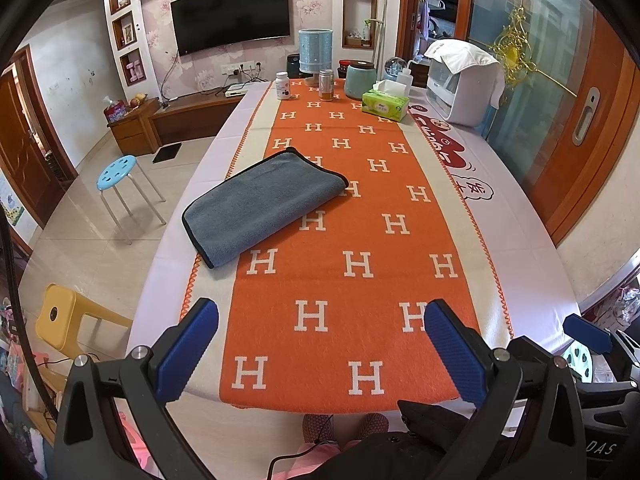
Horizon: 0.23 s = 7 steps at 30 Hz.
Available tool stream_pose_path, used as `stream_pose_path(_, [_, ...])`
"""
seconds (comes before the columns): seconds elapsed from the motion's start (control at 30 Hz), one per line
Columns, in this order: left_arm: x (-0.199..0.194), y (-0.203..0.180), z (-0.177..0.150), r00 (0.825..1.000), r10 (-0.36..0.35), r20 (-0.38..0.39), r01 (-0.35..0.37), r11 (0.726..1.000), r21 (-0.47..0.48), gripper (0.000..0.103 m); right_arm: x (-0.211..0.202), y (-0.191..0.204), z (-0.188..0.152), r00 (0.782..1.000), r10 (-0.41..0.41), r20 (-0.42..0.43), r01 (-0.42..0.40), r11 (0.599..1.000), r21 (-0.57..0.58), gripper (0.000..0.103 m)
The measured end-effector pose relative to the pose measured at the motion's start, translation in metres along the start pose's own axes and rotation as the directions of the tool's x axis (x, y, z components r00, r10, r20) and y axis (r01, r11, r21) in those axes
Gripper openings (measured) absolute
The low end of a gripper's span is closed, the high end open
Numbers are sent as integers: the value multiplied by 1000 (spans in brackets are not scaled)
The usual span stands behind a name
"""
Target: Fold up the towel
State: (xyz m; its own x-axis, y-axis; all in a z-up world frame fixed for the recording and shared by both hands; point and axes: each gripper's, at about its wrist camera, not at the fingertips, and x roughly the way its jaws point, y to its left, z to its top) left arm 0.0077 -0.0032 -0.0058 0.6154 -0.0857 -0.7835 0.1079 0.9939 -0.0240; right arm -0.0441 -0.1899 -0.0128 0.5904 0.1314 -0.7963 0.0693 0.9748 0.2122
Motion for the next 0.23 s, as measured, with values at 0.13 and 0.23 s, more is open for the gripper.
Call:
stream_pose_path(0.13, [0,0,0,1000,0,-1,0,1000,0,102,0,0,0,1000,0,0,0,1000,0,103])
stream_pose_path(0.23, [0,0,0,1000,0,-2,0,1000,1,102,0,0,1,1000,0,-1,0,1000,1,103])
